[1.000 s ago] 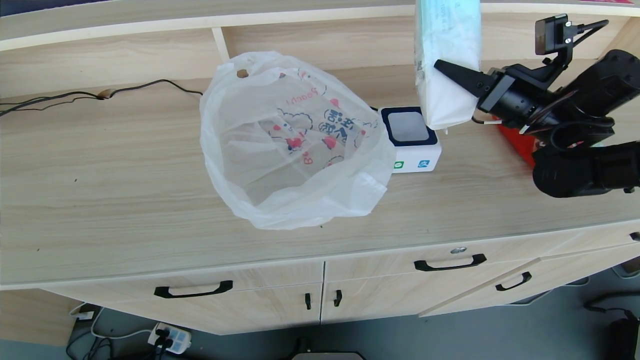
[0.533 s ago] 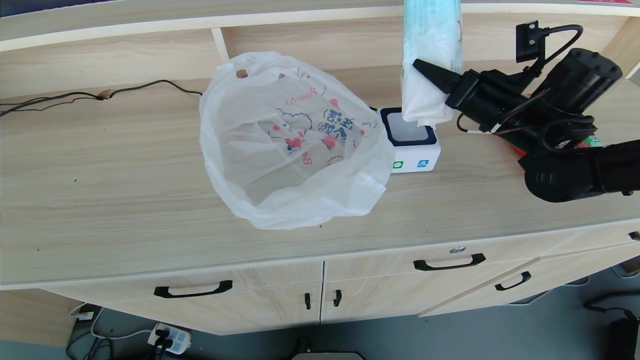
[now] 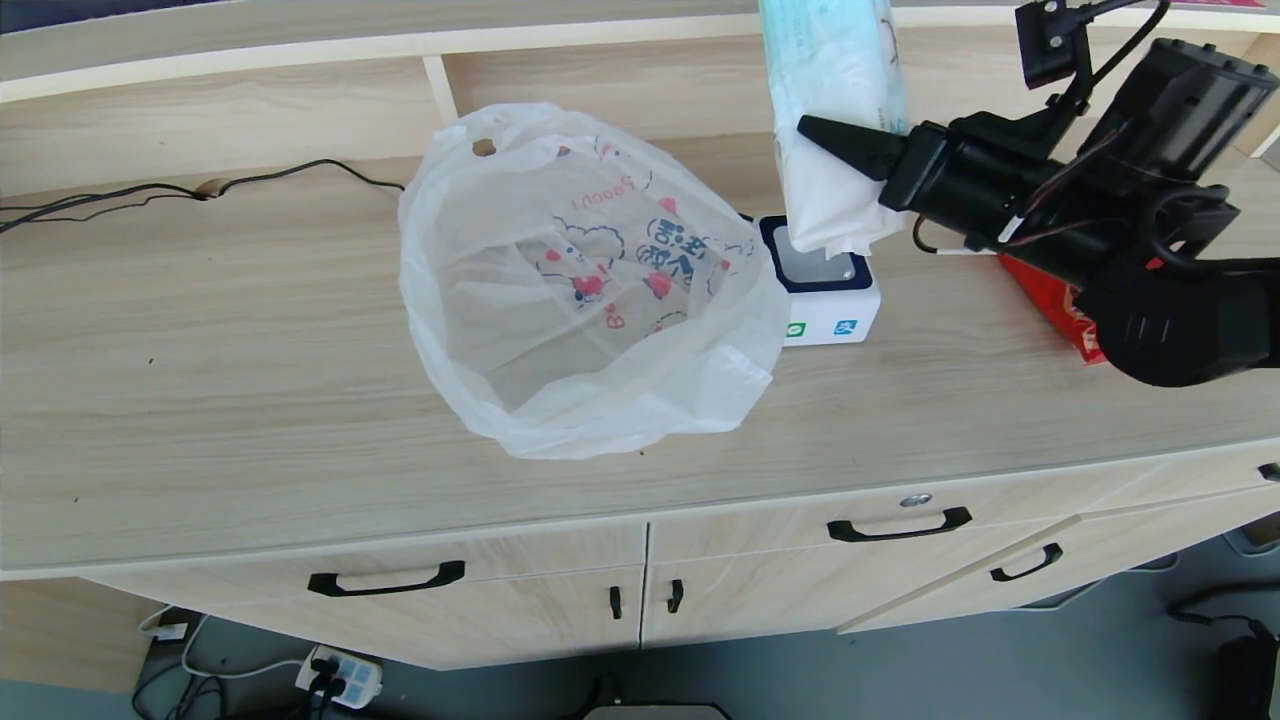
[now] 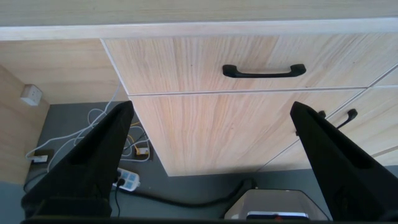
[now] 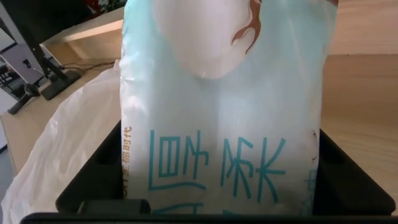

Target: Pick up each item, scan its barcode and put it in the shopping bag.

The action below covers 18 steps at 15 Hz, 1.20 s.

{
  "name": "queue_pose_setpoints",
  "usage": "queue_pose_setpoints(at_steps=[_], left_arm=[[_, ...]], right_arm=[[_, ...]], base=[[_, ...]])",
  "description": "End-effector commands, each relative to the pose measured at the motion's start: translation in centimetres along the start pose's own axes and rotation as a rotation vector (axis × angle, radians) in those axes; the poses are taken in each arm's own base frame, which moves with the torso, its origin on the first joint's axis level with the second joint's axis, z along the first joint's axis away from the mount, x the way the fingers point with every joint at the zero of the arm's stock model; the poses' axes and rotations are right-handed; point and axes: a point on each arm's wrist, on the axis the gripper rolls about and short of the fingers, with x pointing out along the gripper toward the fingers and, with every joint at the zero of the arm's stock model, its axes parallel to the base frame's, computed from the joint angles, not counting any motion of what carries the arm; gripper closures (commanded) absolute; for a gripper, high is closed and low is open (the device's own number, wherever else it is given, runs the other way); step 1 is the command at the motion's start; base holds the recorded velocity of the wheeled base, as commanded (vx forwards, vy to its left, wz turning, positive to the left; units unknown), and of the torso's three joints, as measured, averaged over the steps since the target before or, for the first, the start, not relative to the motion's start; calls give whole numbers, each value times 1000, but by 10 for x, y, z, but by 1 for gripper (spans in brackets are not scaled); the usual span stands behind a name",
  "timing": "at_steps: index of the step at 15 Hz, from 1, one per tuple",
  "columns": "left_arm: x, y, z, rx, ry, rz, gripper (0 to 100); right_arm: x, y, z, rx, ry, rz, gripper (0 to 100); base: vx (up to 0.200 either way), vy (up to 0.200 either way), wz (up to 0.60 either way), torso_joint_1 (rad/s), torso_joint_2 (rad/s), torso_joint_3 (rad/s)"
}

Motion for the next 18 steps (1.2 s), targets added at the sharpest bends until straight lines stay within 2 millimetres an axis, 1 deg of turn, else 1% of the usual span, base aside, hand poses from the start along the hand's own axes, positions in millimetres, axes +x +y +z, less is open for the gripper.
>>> queue_pose_setpoints(at_steps=[1, 3, 5, 7, 9, 11, 12, 13, 14, 15, 16, 17, 18], left_arm=[[0, 0, 0, 0, -1, 1, 0], [0, 0, 0, 0, -1, -1, 0], [0, 0, 0, 0, -1, 1, 0], [0, 0, 0, 0, -1, 1, 0], [0, 0, 0, 0, -1, 1, 0], [0, 0, 0, 0, -1, 1, 0], [0, 0, 0, 0, -1, -1, 0], [0, 0, 0, 0, -1, 1, 0], [0, 0, 0, 0, -1, 1, 0], [0, 0, 0, 0, -1, 1, 0], [0, 0, 0, 0, -1, 1, 0], [0, 0, 0, 0, -1, 1, 0], [0, 0, 0, 0, -1, 1, 0]], right_arm=[[-6, 9, 14, -24, -14, 9, 100], [-14, 12, 8, -43, 100, -14, 100], [-15, 13, 3, -34, 133, -23, 100], [-19, 11, -9, -25, 177, -37, 100], [-22, 11, -3, -43, 169, -42, 100], [-24, 9, -3, -39, 179, -51, 100], [-24, 9, 0, -44, 170, -49, 100], [-27, 14, 9, -55, 149, -46, 100], [-30, 16, 13, -58, 140, -44, 100], [-44, 26, 35, -71, 99, -37, 100], [-54, 35, 48, -71, 71, -32, 100], [-60, 41, 58, -66, 48, -28, 100], [-63, 47, 63, -58, 36, -17, 100]], base=[[0, 0, 0, 0, 0, 0], [0, 0, 0, 0, 0, 0], [0, 0, 0, 0, 0, 0], [0, 0, 0, 0, 0, 0], [0, 0, 0, 0, 0, 0], [0, 0, 0, 0, 0, 0], [0, 0, 0, 0, 0, 0], [0, 0, 0, 0, 0, 0], [0, 0, 0, 0, 0, 0], [0, 0, 0, 0, 0, 0], [0, 0, 0, 0, 0, 0], [0, 0, 0, 0, 0, 0], [0, 0, 0, 0, 0, 0]])
